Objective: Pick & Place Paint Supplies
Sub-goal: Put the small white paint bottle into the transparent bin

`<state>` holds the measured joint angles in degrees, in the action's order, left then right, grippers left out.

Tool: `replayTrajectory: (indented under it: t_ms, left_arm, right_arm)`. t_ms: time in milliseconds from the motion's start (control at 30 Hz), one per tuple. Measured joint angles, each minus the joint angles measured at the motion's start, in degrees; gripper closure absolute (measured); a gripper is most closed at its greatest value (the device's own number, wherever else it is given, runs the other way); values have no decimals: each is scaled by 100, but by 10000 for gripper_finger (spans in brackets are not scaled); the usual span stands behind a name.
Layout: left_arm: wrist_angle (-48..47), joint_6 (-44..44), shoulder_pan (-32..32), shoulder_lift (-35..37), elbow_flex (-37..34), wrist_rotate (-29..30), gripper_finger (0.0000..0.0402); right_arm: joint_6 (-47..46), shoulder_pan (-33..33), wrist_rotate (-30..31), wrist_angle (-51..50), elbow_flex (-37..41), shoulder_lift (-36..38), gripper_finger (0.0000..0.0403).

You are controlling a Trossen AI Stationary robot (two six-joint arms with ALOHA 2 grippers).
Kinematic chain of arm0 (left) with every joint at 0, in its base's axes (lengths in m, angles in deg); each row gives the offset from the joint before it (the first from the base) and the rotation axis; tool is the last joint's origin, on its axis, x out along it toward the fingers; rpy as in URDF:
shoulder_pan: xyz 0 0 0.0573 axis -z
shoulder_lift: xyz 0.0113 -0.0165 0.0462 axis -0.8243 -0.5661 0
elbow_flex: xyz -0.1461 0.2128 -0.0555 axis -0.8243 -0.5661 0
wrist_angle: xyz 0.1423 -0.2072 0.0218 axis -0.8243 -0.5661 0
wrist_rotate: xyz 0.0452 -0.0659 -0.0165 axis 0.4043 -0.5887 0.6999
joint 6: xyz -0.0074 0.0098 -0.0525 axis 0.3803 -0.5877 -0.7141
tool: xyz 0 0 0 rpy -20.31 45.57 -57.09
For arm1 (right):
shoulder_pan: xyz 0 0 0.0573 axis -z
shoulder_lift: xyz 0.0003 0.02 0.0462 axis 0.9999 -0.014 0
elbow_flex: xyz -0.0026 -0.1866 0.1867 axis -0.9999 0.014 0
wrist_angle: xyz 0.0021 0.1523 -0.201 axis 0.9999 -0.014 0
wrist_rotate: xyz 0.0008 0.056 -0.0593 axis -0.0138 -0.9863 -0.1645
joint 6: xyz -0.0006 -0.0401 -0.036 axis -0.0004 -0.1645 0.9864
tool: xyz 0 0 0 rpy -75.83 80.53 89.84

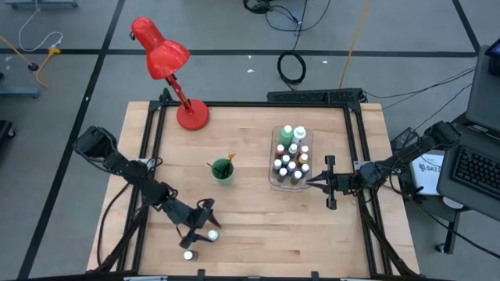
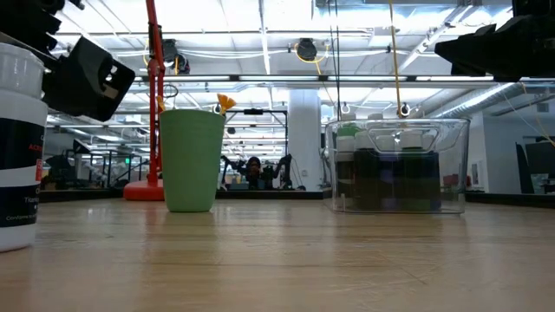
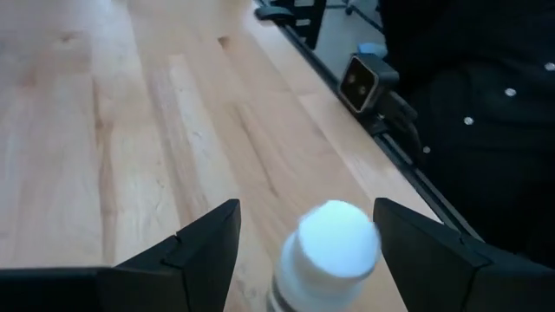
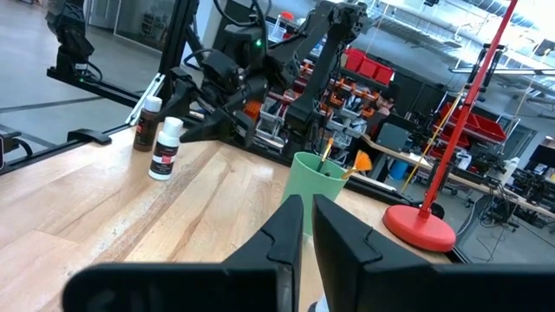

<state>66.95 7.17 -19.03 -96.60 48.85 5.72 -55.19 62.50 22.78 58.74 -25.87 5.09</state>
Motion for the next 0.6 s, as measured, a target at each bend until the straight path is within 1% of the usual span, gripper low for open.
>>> replayTrajectory:
  t_ms: [133,200,267,333,400,500,533,600]
  left_arm:
    - [-111,-69,2,0,0,119,138]
    - [-92,-56,2,2,0,120,149]
    - [-123,-72,2,2,0,120,170]
    - [-182,-125,2,2,0,120,200]
    - [-211,-112,2,1,0,75,236]
    - [-177,181,1,4,0,-140,294]
    - [-161,312,3,4,0,-183,306]
    - [-128,537,1,4,-2,-216,305]
  right_arm:
    - [0,0,1,-1,1,0,380]
    - [1,0,1,-2,1,0,380]
    - [2,0,0,-2,-1,-2,380]
    - [0,0,0,-2,0,0,380]
    - [0,0,0,-2,1,-2,380]
    - [2,0,0,-2,0,-1,380]
    - [0,0,0,-2,1,1,380]
    - [2,0,1,-2,1,0,380]
